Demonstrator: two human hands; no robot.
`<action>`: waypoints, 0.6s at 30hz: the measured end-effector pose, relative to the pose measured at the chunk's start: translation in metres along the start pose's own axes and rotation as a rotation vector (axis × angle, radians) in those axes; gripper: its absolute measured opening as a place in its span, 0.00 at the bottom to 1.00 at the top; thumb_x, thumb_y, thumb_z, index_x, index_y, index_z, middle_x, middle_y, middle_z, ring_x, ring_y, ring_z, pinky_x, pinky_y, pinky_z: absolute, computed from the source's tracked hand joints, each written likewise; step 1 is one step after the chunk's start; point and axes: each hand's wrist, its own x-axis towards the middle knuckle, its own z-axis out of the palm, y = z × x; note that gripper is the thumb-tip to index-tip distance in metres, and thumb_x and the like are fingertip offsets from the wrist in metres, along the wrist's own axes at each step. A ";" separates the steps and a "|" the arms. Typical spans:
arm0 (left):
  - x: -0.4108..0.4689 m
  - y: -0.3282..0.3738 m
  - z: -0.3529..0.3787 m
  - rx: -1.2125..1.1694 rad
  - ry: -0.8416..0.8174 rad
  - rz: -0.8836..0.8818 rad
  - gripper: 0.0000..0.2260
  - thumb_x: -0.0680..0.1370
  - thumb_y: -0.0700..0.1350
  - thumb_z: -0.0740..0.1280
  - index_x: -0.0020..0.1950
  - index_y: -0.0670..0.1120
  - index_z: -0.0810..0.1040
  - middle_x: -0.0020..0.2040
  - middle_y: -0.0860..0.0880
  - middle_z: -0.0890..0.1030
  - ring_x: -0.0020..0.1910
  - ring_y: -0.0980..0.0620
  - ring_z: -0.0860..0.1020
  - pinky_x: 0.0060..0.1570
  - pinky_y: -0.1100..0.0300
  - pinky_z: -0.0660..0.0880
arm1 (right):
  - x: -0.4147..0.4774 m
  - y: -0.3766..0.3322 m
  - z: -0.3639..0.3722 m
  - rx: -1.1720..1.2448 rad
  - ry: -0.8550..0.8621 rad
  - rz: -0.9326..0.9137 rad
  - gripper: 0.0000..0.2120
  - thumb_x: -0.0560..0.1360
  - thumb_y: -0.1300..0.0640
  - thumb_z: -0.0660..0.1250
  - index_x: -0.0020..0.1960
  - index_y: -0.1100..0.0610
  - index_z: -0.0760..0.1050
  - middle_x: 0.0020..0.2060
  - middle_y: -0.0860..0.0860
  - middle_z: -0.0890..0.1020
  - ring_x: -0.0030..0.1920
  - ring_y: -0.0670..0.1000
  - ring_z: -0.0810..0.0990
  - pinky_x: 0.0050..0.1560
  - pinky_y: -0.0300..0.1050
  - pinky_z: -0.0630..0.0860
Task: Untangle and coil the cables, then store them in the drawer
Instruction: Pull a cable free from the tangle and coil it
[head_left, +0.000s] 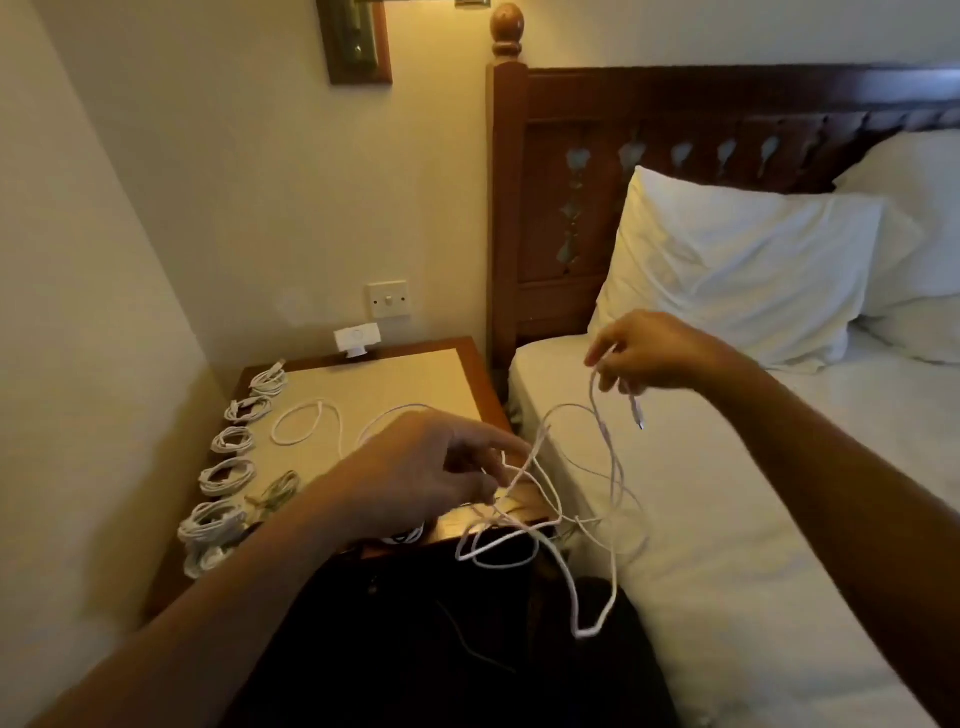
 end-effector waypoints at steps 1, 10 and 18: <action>0.002 0.003 0.003 -0.057 -0.055 0.011 0.16 0.79 0.39 0.71 0.64 0.55 0.81 0.48 0.54 0.86 0.46 0.59 0.84 0.49 0.62 0.79 | -0.017 -0.014 -0.026 0.170 0.028 -0.030 0.05 0.78 0.62 0.71 0.52 0.54 0.83 0.40 0.52 0.87 0.40 0.49 0.86 0.39 0.40 0.81; 0.020 -0.003 0.033 -0.197 0.301 -0.157 0.11 0.79 0.53 0.71 0.60 0.62 0.76 0.52 0.56 0.81 0.48 0.55 0.82 0.55 0.48 0.81 | -0.125 -0.060 -0.070 0.427 -0.065 -0.310 0.10 0.79 0.58 0.71 0.60 0.56 0.81 0.46 0.51 0.89 0.43 0.50 0.87 0.42 0.41 0.83; -0.001 0.011 0.058 -0.310 0.301 0.019 0.08 0.84 0.45 0.64 0.53 0.48 0.83 0.46 0.51 0.85 0.47 0.53 0.84 0.55 0.50 0.82 | -0.140 -0.059 0.001 0.570 -0.076 -0.448 0.09 0.80 0.60 0.69 0.60 0.56 0.79 0.45 0.51 0.88 0.43 0.49 0.87 0.43 0.39 0.81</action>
